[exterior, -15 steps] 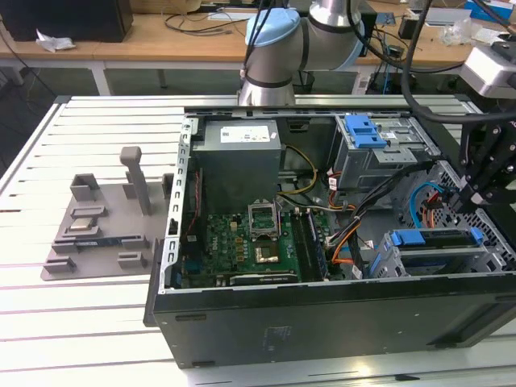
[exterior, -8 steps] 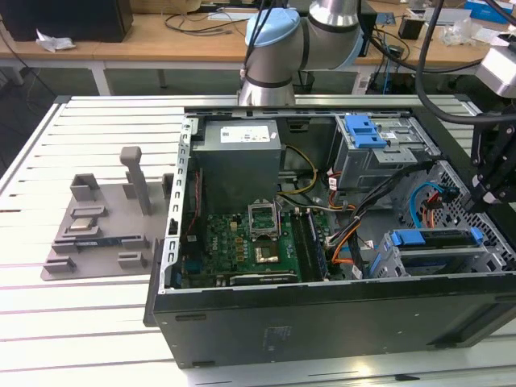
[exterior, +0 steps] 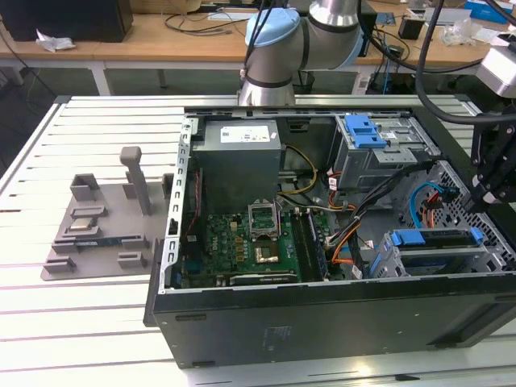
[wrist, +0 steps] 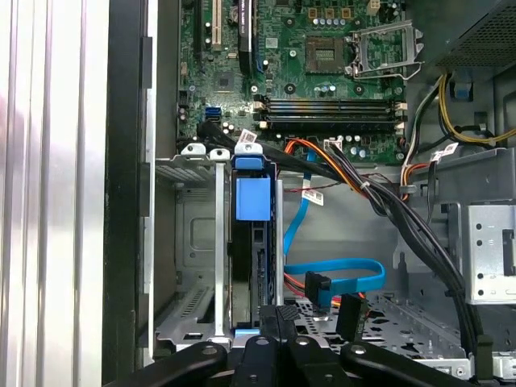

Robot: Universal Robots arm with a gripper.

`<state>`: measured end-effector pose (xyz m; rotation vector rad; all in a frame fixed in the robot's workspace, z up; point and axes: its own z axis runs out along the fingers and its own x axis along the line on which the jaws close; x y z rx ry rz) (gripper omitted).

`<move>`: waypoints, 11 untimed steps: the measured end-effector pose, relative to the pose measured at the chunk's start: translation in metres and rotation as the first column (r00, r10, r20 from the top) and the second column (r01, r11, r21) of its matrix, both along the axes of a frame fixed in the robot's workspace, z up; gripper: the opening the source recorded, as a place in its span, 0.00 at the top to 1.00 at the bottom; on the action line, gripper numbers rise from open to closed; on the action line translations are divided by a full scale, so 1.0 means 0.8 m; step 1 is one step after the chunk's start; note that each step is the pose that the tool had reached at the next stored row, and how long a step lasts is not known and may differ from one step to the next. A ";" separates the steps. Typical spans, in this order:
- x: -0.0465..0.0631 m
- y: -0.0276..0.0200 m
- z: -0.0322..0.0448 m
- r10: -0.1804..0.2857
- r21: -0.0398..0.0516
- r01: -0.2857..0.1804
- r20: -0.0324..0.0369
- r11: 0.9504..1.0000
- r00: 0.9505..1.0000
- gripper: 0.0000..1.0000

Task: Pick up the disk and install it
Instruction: 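Insert the first disk wire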

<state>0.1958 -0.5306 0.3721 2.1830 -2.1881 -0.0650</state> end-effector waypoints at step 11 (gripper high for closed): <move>0.002 0.0332 -0.0024 0.000 0.000 0.000 0.000 1.000 1.000 0.64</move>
